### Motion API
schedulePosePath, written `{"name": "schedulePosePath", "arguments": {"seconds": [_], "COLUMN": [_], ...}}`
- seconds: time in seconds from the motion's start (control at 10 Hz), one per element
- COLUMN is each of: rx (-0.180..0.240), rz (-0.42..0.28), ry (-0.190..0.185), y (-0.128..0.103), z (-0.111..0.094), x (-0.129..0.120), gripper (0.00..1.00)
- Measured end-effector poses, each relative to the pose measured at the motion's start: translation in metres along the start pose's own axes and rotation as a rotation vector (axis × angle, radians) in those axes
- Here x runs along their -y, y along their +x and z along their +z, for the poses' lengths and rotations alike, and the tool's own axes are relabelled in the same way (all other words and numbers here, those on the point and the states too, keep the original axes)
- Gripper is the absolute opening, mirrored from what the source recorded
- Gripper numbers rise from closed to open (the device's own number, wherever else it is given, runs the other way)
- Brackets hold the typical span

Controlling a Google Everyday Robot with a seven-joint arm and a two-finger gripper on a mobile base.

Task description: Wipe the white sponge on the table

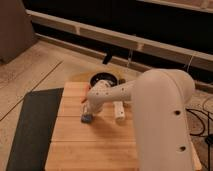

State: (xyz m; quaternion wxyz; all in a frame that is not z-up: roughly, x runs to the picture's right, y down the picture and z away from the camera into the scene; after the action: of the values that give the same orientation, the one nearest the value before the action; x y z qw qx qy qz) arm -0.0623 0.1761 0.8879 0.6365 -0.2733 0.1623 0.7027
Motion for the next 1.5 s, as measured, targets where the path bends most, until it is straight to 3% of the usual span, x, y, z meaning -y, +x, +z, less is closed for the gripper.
{"name": "schedulePosePath", "arguments": {"seconds": [0.4,0.8,1.0,1.2,1.5], "rx": [-0.003,-0.013,0.007,0.053,0.105], "rz": [-0.075,-0.118,-0.144,-0.190,-0.323], "ry": [0.131,0.203,0.208,0.173,0.101], "y": [-0.026,-0.051,-0.071,-0.096,-0.122], "z": [-0.014,-0.019,-0.020,-0.024,-0.027], "x": [0.031,0.053,0.060,0.050,0.001], "gripper": [0.00,0.00,0.00,0.00,0.00]}}
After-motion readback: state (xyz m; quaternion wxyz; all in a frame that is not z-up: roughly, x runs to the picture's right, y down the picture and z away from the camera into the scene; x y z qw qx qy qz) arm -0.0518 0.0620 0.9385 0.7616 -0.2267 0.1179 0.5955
